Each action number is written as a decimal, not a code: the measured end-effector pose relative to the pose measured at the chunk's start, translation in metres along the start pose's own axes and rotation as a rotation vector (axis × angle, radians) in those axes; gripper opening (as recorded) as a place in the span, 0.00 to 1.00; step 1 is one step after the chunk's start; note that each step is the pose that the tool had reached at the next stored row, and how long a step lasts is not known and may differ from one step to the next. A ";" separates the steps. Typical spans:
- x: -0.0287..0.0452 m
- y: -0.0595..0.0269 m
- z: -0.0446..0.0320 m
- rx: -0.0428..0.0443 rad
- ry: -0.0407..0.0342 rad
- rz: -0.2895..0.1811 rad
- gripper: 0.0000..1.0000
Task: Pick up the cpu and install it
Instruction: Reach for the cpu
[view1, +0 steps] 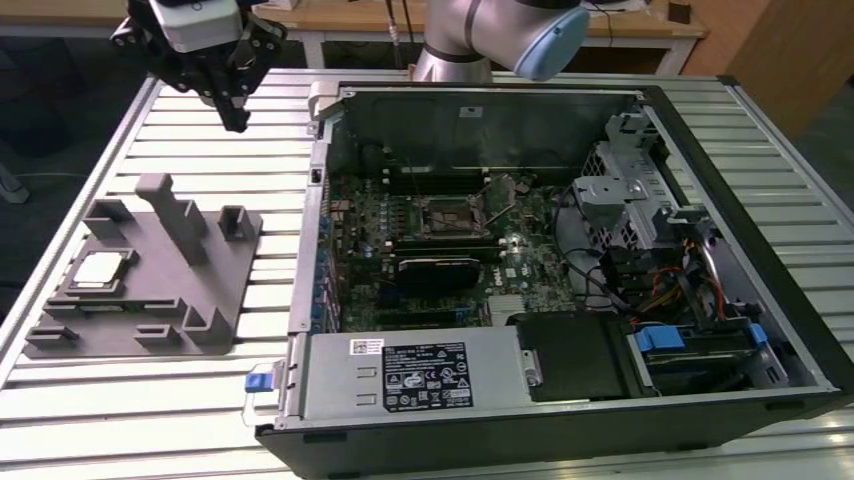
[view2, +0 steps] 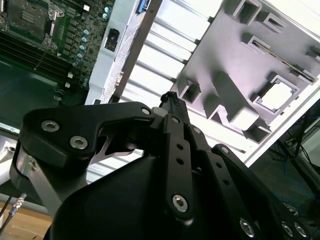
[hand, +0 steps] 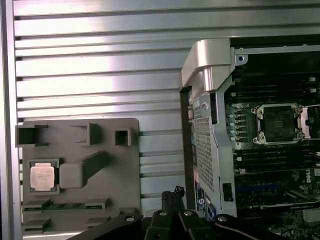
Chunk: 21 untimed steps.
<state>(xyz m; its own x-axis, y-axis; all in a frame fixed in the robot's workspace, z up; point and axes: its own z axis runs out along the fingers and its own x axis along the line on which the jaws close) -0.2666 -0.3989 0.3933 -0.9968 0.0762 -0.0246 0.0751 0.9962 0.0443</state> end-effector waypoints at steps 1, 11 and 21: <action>0.0016 -0.0001 0.0000 -0.0001 0.0000 0.000 0.11; 0.0175 -0.0013 -0.0005 0.0000 0.0001 0.000 0.11; 0.0334 -0.0025 -0.0010 0.0001 0.0001 0.000 0.11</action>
<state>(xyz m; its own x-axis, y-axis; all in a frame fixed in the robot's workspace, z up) -0.3001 -0.3989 0.3934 -0.9968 0.0763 -0.0244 0.0751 0.9962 0.0443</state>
